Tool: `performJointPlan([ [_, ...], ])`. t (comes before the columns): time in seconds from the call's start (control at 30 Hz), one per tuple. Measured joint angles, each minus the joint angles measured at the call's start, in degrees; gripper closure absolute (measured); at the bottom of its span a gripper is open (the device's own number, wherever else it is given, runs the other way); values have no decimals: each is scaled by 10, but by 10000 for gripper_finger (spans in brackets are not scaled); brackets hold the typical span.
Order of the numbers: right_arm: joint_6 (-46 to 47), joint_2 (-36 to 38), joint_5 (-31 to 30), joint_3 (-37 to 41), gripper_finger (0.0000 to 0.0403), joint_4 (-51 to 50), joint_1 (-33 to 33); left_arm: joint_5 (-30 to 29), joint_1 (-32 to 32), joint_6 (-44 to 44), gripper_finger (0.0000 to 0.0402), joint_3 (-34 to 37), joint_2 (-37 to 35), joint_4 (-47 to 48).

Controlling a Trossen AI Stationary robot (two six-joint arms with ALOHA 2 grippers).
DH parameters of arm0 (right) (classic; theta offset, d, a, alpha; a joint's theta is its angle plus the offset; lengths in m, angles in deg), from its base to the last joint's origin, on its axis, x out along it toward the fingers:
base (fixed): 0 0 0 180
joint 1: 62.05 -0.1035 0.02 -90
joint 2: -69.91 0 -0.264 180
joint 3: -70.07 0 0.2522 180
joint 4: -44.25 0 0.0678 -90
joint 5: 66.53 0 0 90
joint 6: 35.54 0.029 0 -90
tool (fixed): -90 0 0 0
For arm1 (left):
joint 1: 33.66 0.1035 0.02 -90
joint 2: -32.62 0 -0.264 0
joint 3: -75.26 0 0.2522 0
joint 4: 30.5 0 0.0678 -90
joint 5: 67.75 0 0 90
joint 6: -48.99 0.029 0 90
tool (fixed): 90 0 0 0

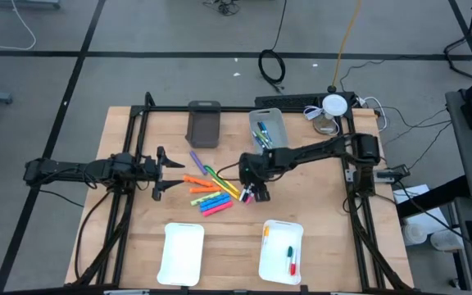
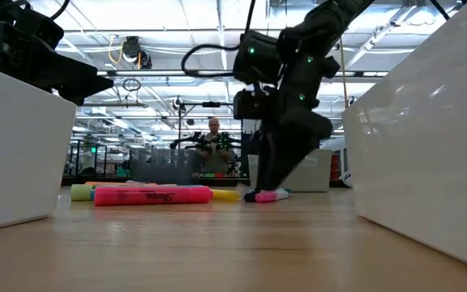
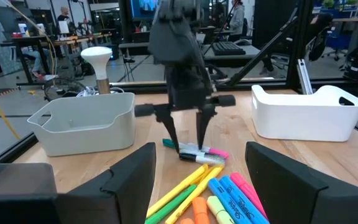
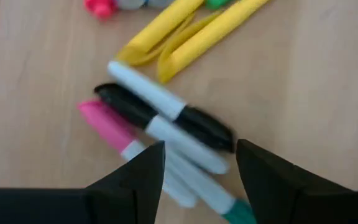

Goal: Pick & Place Markers
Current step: Put the pink highlighter pen into the right white bin

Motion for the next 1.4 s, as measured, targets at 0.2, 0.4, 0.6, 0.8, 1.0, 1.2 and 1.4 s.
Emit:
performJointPlan([
  [0.2,-6,-16,-3,-1,216,3,-12,0,0,0,151,0,0,0],
  [0.4,-11,-15,-2,-1,223,0,-16,0,0,0,151,0,0,0],
  [0.6,-30,-14,-2,4,248,-3,-15,0,0,0,151,0,0,0],
  [0.8,-45,-13,-5,14,299,3,-15,0,0,0,151,0,0,0],
  [1.0,-46,-12,-8,15,317,13,-18,0,0,0,151,0,0,0],
  [1.2,-76,-12,-40,15,290,14,-40,0,0,0,151,0,0,0],
  [1.4,-107,-12,-159,14,243,22,-82,0,0,0,151,0,0,0],
])
